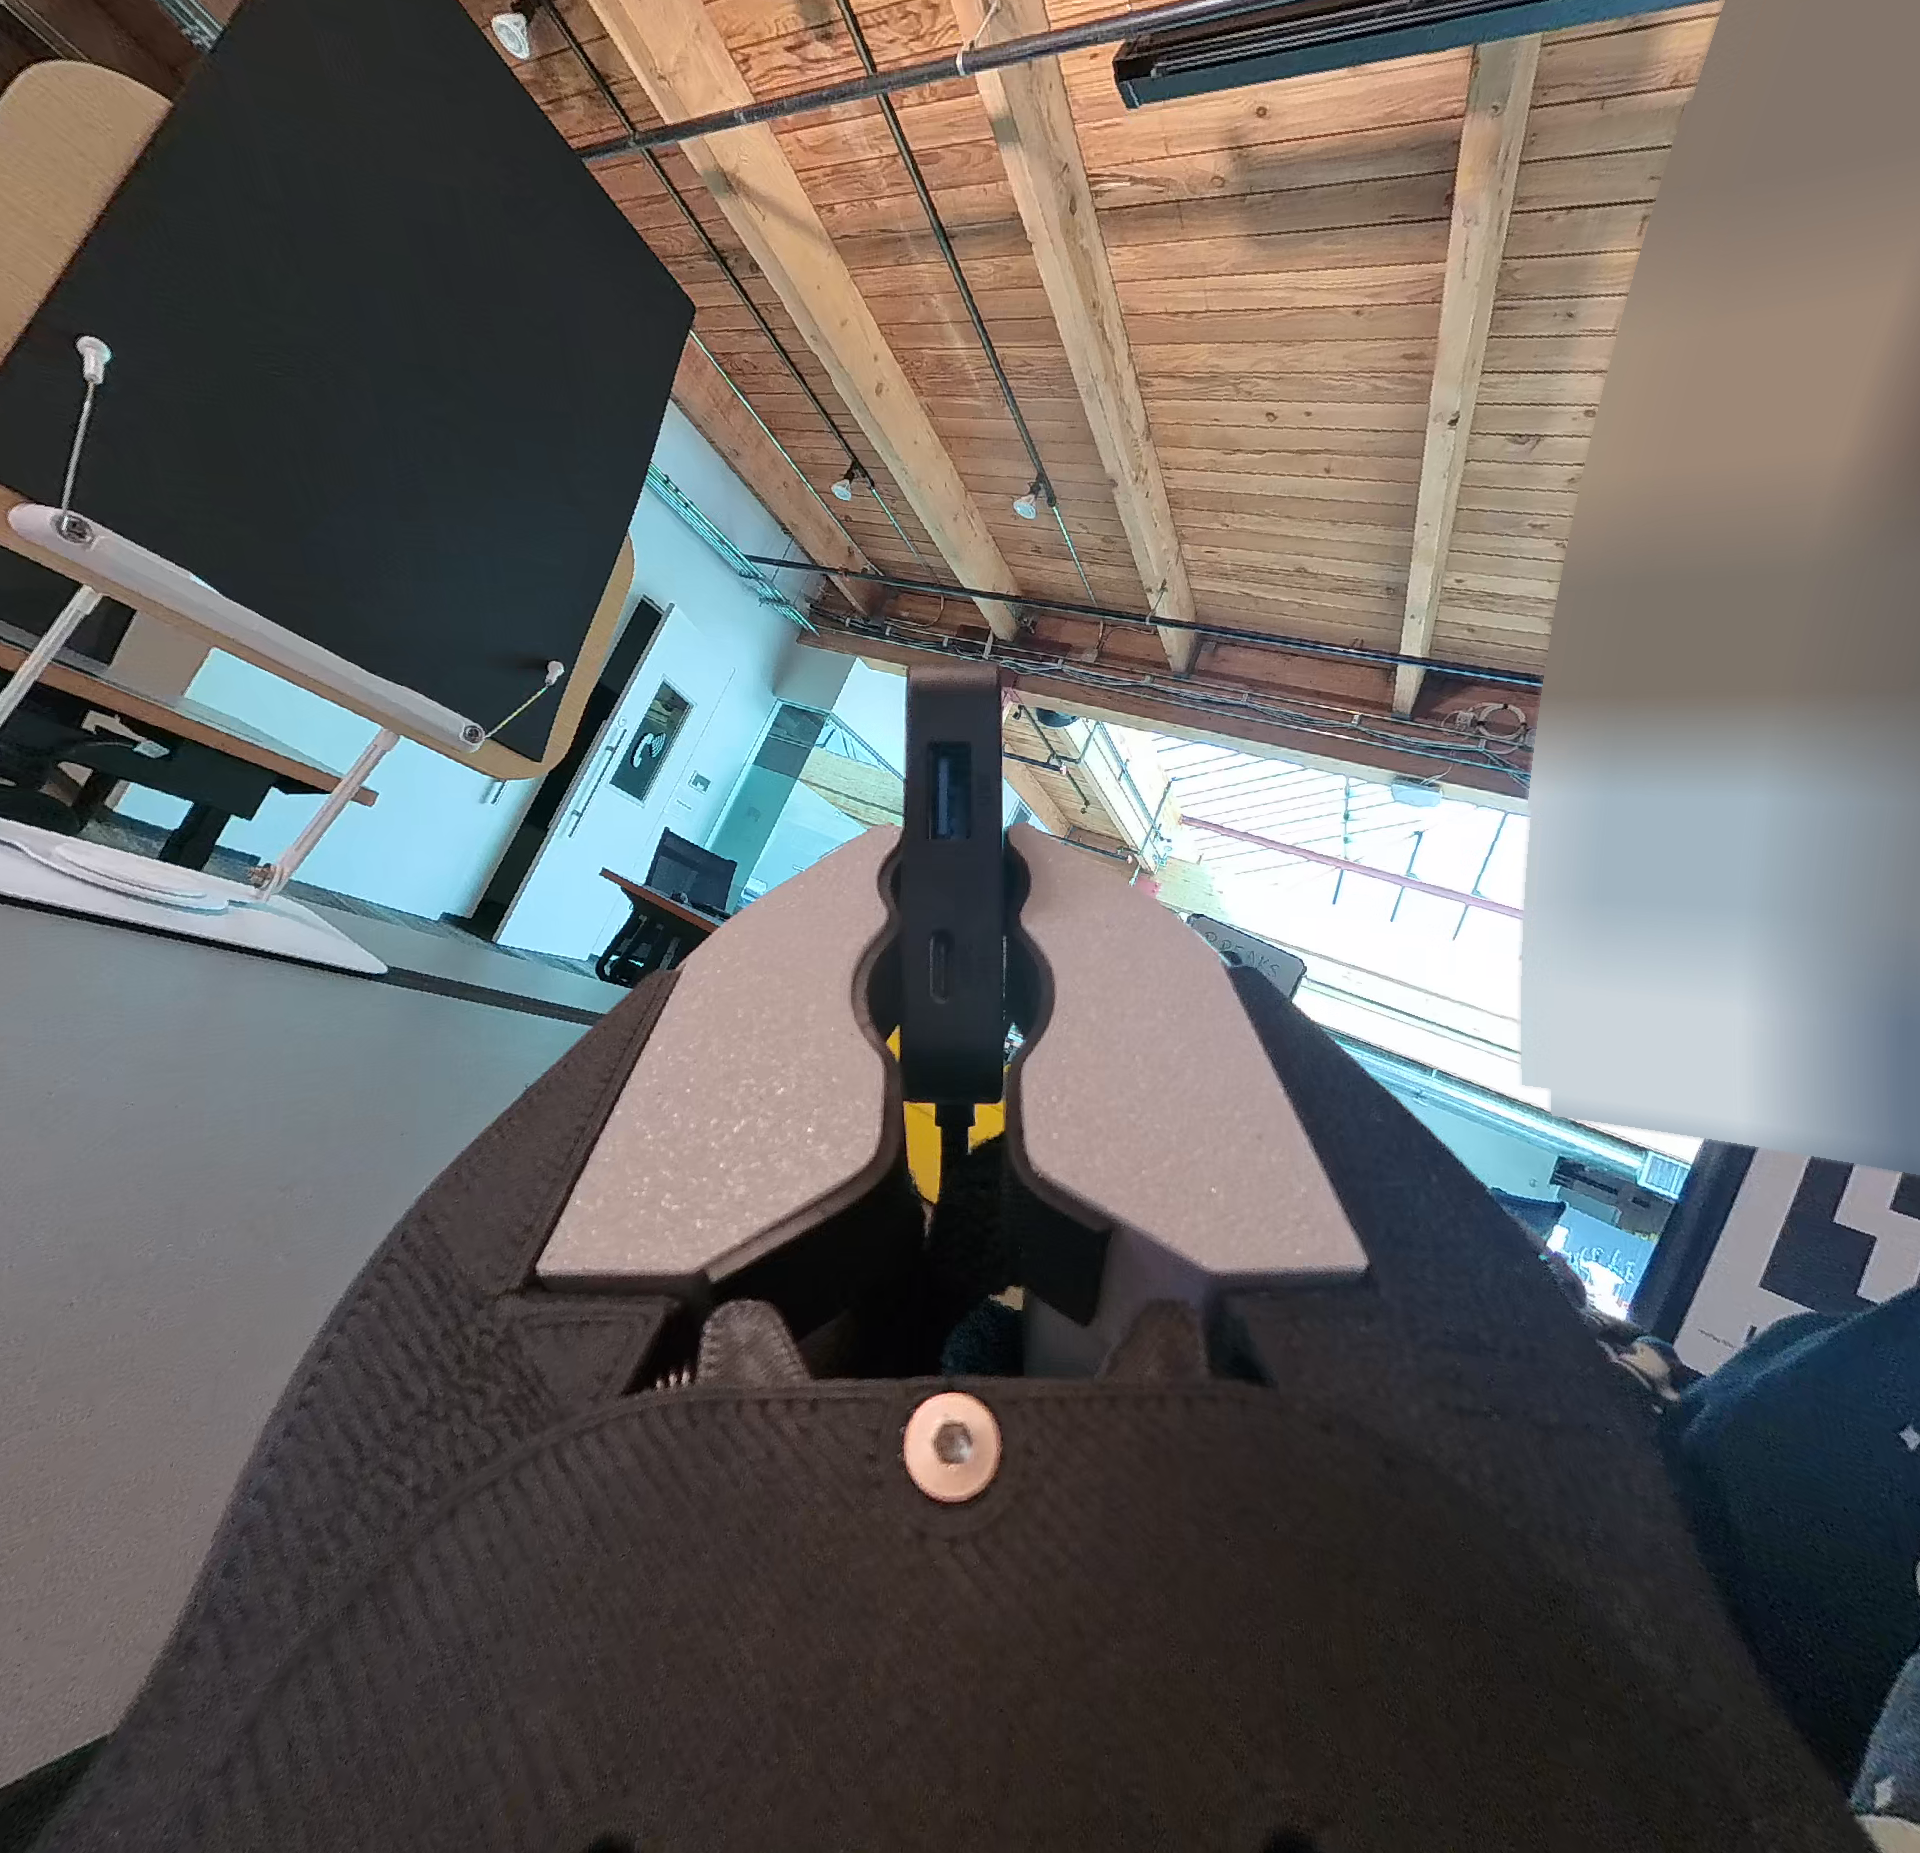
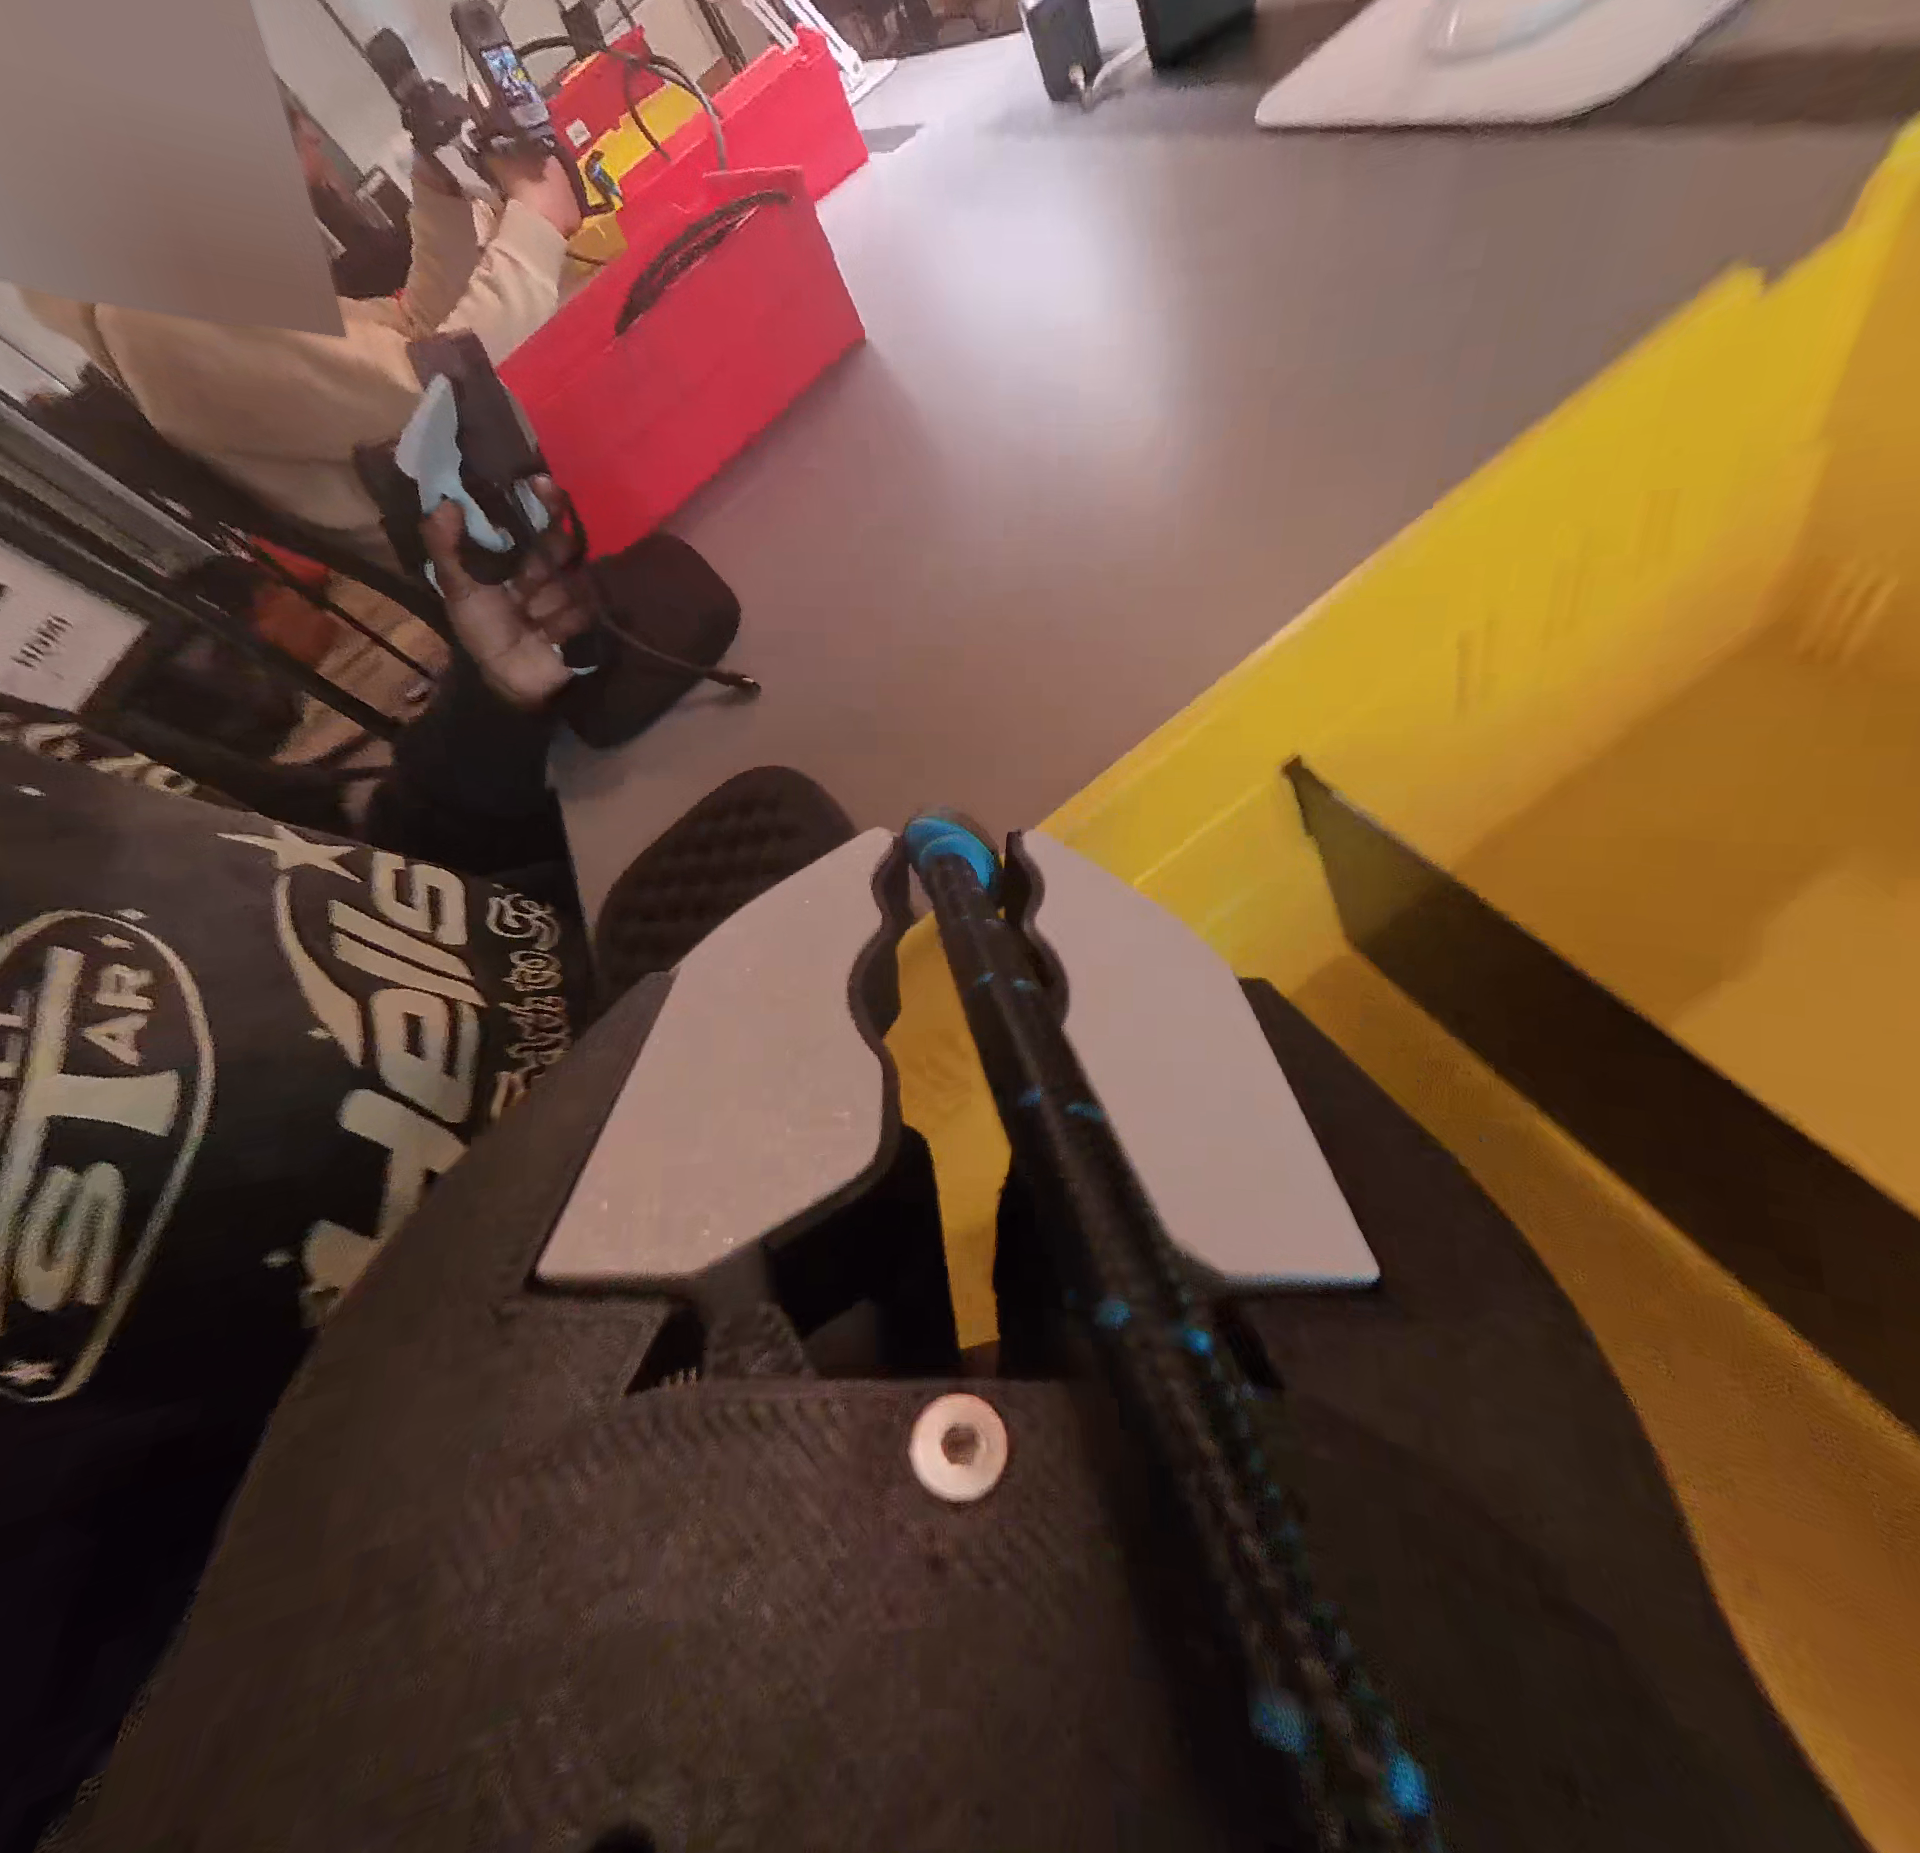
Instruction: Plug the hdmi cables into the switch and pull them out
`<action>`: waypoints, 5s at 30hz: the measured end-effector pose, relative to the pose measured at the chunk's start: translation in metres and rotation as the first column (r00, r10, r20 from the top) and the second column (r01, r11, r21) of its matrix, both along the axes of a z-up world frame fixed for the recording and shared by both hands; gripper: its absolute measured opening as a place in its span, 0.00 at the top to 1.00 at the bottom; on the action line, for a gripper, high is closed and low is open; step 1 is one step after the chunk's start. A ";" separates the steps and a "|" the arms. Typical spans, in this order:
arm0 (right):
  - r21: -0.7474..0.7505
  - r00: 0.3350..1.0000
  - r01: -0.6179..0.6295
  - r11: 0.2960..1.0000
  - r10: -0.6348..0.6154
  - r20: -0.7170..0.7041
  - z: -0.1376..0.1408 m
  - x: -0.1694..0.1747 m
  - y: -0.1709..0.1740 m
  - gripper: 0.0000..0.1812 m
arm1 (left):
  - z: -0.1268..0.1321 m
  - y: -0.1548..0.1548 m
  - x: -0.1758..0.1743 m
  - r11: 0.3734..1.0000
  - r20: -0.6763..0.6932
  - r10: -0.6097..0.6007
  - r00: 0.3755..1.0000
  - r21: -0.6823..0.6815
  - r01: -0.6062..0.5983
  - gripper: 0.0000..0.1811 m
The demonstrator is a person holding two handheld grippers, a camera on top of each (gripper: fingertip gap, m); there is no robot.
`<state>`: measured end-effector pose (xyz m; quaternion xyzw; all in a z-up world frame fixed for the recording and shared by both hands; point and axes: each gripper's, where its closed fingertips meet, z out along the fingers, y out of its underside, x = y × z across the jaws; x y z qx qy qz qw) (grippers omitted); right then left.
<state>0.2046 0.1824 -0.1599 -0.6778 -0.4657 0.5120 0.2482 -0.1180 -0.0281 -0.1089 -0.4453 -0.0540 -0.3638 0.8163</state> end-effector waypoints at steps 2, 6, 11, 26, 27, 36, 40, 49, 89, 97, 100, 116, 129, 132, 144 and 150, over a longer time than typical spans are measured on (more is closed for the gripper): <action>-0.054 1.000 0.017 0.998 -0.016 0.016 0.000 0.002 0.002 0.90 | 0.000 0.000 0.000 1.000 -0.003 0.002 1.000 0.001 -0.002 0.93; -0.117 0.992 0.108 0.987 -0.114 -0.047 0.012 0.007 0.018 0.90 | 0.000 0.000 0.001 1.000 -0.008 0.002 1.000 0.002 -0.002 0.93; -0.130 0.952 0.279 0.952 -0.257 0.164 -0.020 0.026 0.035 0.90 | 0.000 -0.001 0.001 1.000 -0.008 0.000 1.000 0.003 0.000 0.93; -0.059 0.621 0.151 0.987 -0.048 0.782 -0.102 0.073 -0.004 0.88 | 0.001 -0.002 0.002 1.000 -0.008 -0.003 1.000 0.008 0.003 0.93; -0.040 0.578 0.151 0.988 -0.055 0.814 -0.103 0.081 -0.004 0.84 | 0.001 -0.002 0.002 1.000 -0.007 -0.003 1.000 0.009 0.003 0.93; 0.434 0.539 0.204 0.877 -0.471 0.699 -0.010 0.106 0.070 0.74 | 0.001 -0.002 0.002 1.000 -0.001 -0.009 1.000 0.012 0.009 0.93; 0.525 0.643 0.192 0.829 -0.510 0.571 0.010 0.085 0.122 0.77 | 0.001 -0.003 0.001 1.000 -0.003 -0.004 1.000 0.015 0.004 0.93; 0.433 0.631 0.158 0.887 -0.428 0.647 -0.026 0.089 0.110 0.98 | 0.001 -0.002 0.001 1.000 0.001 -0.008 1.000 0.015 0.008 0.93; 0.342 0.351 0.485 0.805 -0.538 0.766 -0.107 0.117 0.102 0.71 | 0.001 -0.002 0.005 1.000 -0.020 -0.005 1.000 0.014 0.005 0.93; 0.424 0.529 0.641 0.640 -0.768 0.361 -0.012 0.099 0.093 0.72 | -0.001 0.001 0.010 1.000 -0.054 -0.019 0.998 -0.006 0.019 0.93; 0.371 0.760 0.622 0.690 -0.646 -0.071 0.064 0.035 0.040 0.62 | -0.002 0.003 0.015 0.999 -0.074 -0.036 0.997 -0.018 0.034 0.93; 0.172 0.744 -0.148 0.974 0.224 -0.629 0.055 -0.244 -0.224 0.76 | 0.008 -0.020 0.044 0.956 -0.124 -0.263 0.957 0.099 0.276 0.93; 0.303 0.760 -0.149 0.941 0.305 -0.574 0.058 -0.251 -0.223 0.92 | 0.012 -0.017 0.033 0.981 -0.081 -0.135 0.988 0.127 0.145 0.76; 0.371 0.750 -0.054 0.927 0.283 -0.598 0.087 -0.225 -0.197 0.92 | 0.012 -0.010 0.027 0.993 -0.081 -0.031 0.996 0.110 0.040 0.52; 0.865 0.964 0.082 0.494 0.181 -0.195 0.174 -0.077 -0.015 0.92 | 0.012 -0.006 0.031 0.994 -0.098 -0.004 0.995 0.108 0.015 0.42; 0.754 0.945 -0.298 0.586 0.072 0.318 0.087 -0.027 0.071 0.92 | 0.010 -0.004 0.032 0.994 -0.105 -0.021 0.994 0.102 0.032 0.44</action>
